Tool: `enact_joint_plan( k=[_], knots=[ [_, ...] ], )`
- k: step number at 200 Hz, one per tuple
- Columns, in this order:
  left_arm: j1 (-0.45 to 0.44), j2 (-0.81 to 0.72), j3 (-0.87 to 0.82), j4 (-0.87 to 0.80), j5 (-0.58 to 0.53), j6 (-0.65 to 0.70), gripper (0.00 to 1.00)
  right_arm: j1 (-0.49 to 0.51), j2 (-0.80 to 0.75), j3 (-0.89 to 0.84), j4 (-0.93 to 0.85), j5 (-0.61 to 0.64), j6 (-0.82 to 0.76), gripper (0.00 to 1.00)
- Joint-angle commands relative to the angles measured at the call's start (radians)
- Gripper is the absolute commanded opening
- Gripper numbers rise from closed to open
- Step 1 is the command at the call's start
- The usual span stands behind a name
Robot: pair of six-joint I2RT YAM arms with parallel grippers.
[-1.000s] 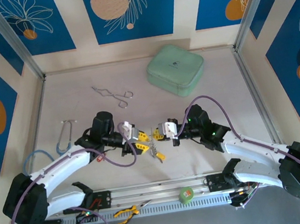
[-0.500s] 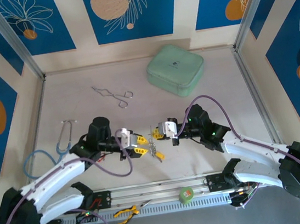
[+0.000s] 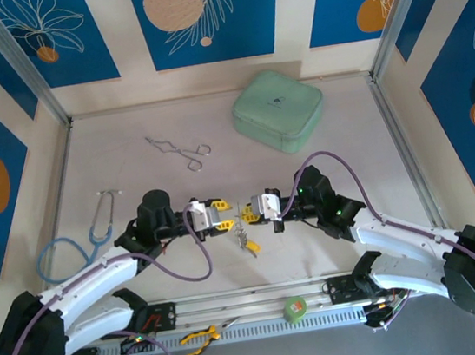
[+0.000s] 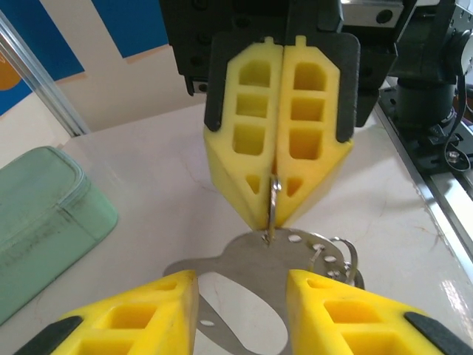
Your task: Put the keys on the keyring
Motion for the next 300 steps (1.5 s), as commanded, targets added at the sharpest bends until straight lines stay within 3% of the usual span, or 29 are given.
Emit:
enact_joint_plan(
  k=[1,76,138,142,160,175,198,219,300],
  knots=[
    [-0.007,0.02,0.005,0.087,0.061,-0.031,0.34,0.011,0.005,0.038,-0.009,0.004,-0.002,0.0],
    [-0.008,0.043,0.013,0.063,0.124,-0.043,0.29,0.015,0.024,0.042,0.019,0.005,0.002,0.0],
    [-0.014,0.035,0.022,0.049,0.11,-0.026,0.0,0.02,0.026,0.04,0.012,-0.002,0.004,0.0],
    [-0.015,0.032,0.023,0.043,0.104,-0.023,0.0,0.022,0.024,0.042,0.005,0.004,0.001,0.01],
    [-0.025,0.011,0.038,-0.015,0.053,0.003,0.0,0.02,0.006,0.039,-0.028,0.058,-0.02,0.23],
    [-0.045,-0.011,0.076,-0.14,-0.015,0.053,0.0,0.018,-0.017,0.043,-0.089,0.119,-0.051,0.29],
    [-0.087,-0.019,0.165,-0.386,-0.161,0.152,0.0,0.02,-0.03,0.074,-0.228,0.195,-0.111,0.29],
    [-0.115,-0.006,0.22,-0.498,-0.235,0.178,0.0,0.03,-0.031,0.101,-0.283,0.224,-0.136,0.28],
    [-0.174,0.026,0.296,-0.558,-0.306,0.202,0.0,0.071,0.028,0.145,-0.243,0.163,-0.124,0.19]
  ],
)
